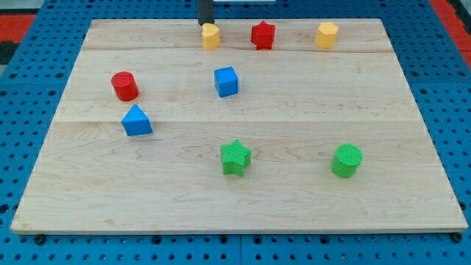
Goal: Move red star to the bottom of the blue cube
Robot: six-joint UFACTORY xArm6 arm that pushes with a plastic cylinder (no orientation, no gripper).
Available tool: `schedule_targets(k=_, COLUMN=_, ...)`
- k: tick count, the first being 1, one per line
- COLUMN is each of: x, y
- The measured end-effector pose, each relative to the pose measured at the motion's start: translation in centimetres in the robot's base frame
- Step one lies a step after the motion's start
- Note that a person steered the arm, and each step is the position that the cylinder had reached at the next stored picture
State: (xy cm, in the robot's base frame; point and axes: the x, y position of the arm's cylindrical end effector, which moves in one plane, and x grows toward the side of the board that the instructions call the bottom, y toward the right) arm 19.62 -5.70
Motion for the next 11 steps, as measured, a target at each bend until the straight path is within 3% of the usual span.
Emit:
schedule_targets(k=4, x=0.0, y=10.0)
schedule_targets(k=7, x=7.0, y=13.2)
schedule_targets(k=8, x=11.5, y=13.0)
schedule_targets(k=10, x=20.8, y=10.1)
schedule_targets(k=11, x=22.7, y=7.8)
